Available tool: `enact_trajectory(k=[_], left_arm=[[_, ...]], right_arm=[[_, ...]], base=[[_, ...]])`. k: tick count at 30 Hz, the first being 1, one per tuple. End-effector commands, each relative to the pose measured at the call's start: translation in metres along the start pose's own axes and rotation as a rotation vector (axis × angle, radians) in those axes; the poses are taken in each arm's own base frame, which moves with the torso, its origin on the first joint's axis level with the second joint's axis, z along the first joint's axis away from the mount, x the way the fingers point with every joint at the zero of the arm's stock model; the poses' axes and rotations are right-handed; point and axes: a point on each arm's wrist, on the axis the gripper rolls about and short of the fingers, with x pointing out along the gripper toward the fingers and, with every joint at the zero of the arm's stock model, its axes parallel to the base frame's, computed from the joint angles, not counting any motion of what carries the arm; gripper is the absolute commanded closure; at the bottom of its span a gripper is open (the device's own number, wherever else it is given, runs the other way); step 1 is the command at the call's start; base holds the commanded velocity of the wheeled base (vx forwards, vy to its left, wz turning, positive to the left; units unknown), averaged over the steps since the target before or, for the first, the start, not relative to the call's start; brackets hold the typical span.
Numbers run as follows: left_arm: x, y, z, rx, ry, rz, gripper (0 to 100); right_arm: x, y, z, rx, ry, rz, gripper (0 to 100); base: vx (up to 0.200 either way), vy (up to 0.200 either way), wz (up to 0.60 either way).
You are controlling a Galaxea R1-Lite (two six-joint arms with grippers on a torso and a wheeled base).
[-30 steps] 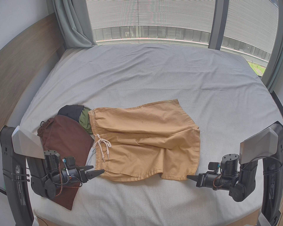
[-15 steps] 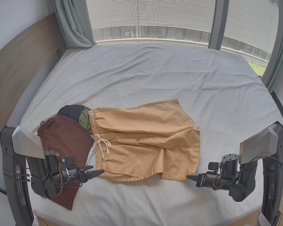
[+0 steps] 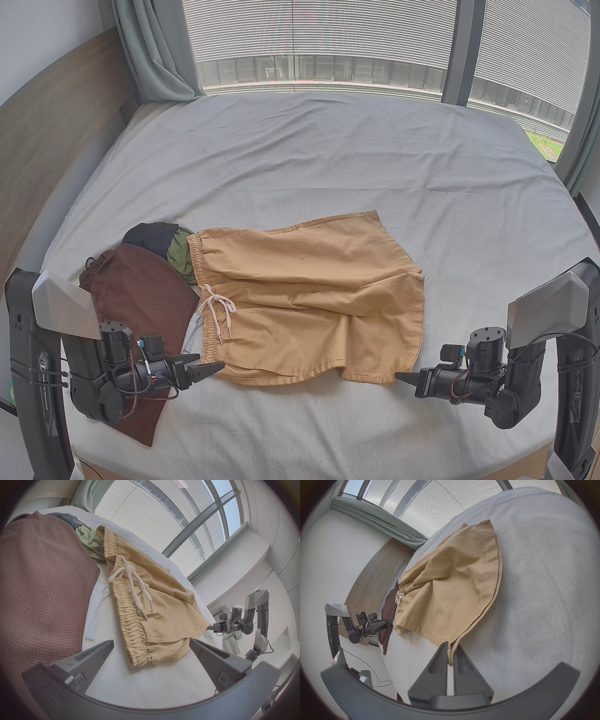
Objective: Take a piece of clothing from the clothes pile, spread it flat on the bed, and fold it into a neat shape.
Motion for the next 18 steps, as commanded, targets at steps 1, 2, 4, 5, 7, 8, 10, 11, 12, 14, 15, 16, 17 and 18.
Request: enact_trajectory(k=[1, 2, 4, 5, 7, 8, 10, 11, 12, 14, 15, 16, 17, 18], left_arm=[[0.004, 0.005, -0.007, -0.012, 0.013, 0.012, 0], [0.004, 0.005, -0.007, -0.013, 0.015, 0.011, 0], [0.004, 0.004, -0.008, -0.017, 0.020, 0.009, 0], [0.006, 0.002, -0.008, -0.016, 0.022, 0.003, 0], [0.009, 0.000, -0.008, -0.022, 0.024, -0.005, 0], [0.009, 0.000, -0.007, -0.029, 0.024, -0.008, 0], [0.012, -0.002, -0.007, -0.044, 0.025, -0.014, 0], [0.013, -0.004, -0.008, -0.063, 0.030, -0.020, 0], [0.015, -0.006, -0.009, -0.079, 0.036, -0.022, 0], [0.018, -0.009, -0.009, -0.087, 0.039, -0.023, 0], [0.019, -0.009, -0.009, -0.089, 0.039, -0.021, 0], [0.021, -0.009, -0.009, -0.087, 0.035, -0.014, 0], [0.021, -0.008, -0.009, -0.087, 0.034, -0.007, 0], [0.022, -0.008, -0.010, -0.088, 0.035, -0.005, 0]], right_arm=[[0.000, 0.000, 0.000, 0.000, 0.001, 0.001, 100], [0.000, 0.000, 0.000, -0.001, -0.001, 0.001, 100], [0.000, 0.000, 0.000, -0.001, -0.001, 0.001, 100], [0.001, 0.000, 0.000, -0.001, 0.001, 0.002, 100], [0.001, 0.000, 0.000, 0.000, 0.001, 0.001, 100], [0.000, 0.000, 0.000, -0.001, -0.001, 0.001, 100], [0.001, 0.000, 0.000, -0.002, -0.002, 0.002, 100], [0.001, 0.000, 0.000, -0.002, 0.000, 0.002, 100], [0.001, 0.000, 0.000, -0.002, 0.000, 0.002, 100], [0.001, 0.000, 0.000, -0.002, -0.002, 0.002, 100], [0.001, 0.000, 0.000, -0.002, 0.000, 0.002, 100], [0.000, 0.000, 0.000, -0.001, -0.001, 0.001, 100], [0.000, 0.000, 0.000, -0.001, -0.001, 0.001, 100], [0.000, 0.000, 0.000, -0.001, -0.001, 0.001, 100]], base=[[0.000, 0.000, 0.00], [0.000, 0.000, 0.00], [0.000, 0.000, 0.00], [0.000, 0.000, 0.00], [0.000, 0.000, 0.00], [0.000, 0.000, 0.00], [0.000, 0.000, 0.00], [0.000, 0.000, 0.00], [0.000, 0.000, 0.00], [0.000, 0.000, 0.00], [0.000, 0.000, 0.00], [0.000, 0.000, 0.00], [0.000, 0.000, 0.00], [0.000, 0.000, 0.00]])
